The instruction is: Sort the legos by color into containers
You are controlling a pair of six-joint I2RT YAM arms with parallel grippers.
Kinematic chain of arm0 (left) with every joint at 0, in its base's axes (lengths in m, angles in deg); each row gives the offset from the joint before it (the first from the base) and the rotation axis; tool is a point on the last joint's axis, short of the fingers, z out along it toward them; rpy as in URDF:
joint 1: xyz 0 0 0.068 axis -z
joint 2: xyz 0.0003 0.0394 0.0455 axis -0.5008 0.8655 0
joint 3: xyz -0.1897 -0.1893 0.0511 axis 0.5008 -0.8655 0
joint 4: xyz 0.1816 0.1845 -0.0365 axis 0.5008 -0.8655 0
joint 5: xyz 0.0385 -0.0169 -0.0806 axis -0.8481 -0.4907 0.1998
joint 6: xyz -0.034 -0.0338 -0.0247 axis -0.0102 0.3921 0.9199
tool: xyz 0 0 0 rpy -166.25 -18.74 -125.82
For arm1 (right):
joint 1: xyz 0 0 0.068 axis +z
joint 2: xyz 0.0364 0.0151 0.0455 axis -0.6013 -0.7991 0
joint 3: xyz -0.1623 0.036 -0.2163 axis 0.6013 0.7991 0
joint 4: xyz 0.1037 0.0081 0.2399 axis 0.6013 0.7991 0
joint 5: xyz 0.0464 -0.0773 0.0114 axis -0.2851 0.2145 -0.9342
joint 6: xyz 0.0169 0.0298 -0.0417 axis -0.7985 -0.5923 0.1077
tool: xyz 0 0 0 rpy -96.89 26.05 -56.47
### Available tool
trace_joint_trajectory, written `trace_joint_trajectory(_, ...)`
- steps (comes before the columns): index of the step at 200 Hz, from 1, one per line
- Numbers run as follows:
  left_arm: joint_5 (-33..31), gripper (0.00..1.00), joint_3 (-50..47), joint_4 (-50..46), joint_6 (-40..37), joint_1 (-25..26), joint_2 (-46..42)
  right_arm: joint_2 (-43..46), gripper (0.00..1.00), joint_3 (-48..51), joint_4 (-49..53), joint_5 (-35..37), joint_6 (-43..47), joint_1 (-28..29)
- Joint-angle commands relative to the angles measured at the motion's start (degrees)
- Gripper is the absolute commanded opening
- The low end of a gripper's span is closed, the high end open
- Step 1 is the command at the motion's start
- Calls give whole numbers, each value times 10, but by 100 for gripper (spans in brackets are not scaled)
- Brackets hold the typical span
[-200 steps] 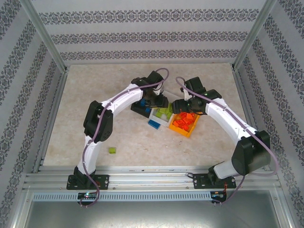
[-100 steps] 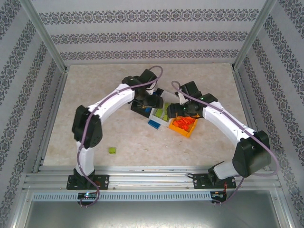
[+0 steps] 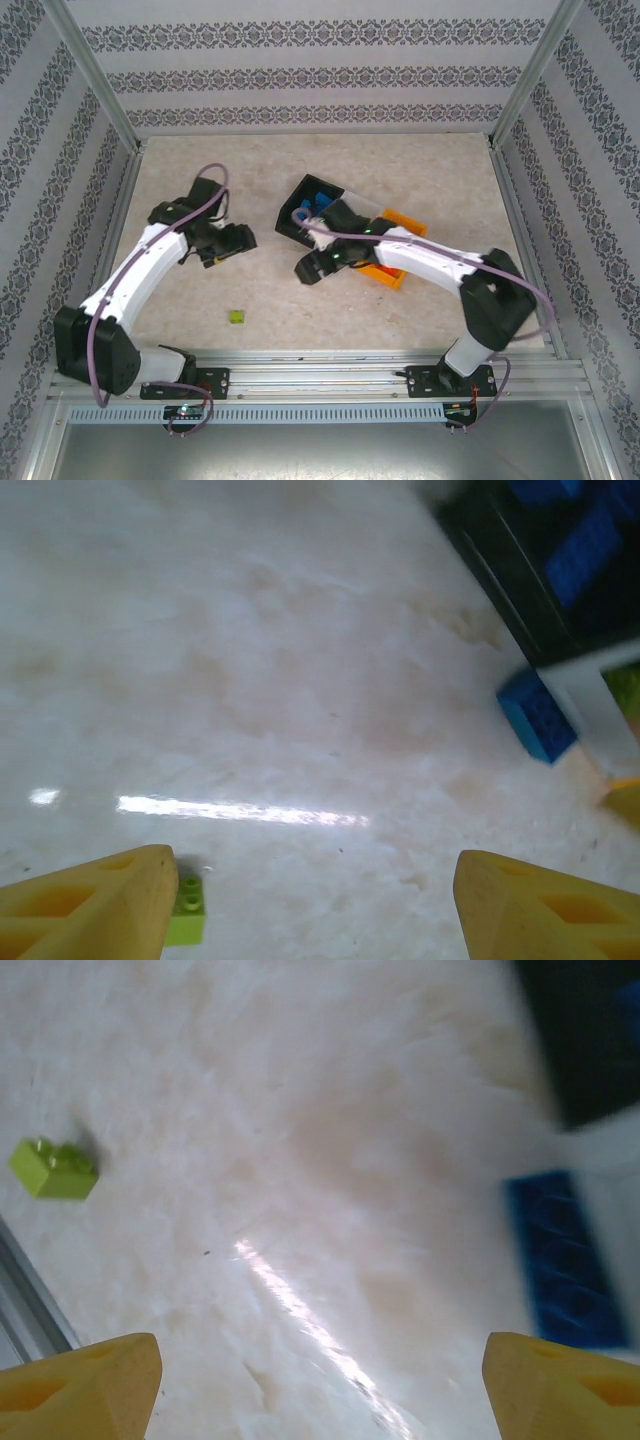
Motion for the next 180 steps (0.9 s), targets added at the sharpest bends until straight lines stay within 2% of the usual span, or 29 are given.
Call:
trace_joint_trajectory(1,-17,74,-23,13,47,-37,-40,-51,84,-40,-17,-28,61,55)
trace_joint_trajectory(32,-33,75,-56,13,70,-80,-80,-123,87,-100,2,-10,113,112)
trace_joint_trajectory(60,-17,75,-70,17,71,-98,-93,-158,88,-126,-10,-4,169,147)
trace_joint_trajectory(129,20,76,-85,7,48,-135,-98,-242,88,-189,-77,-13,242,196)
trace_joint_trajectory(180,24,77,-76,-10,24,-148,-93,-279,85,-214,-103,-7,247,206)
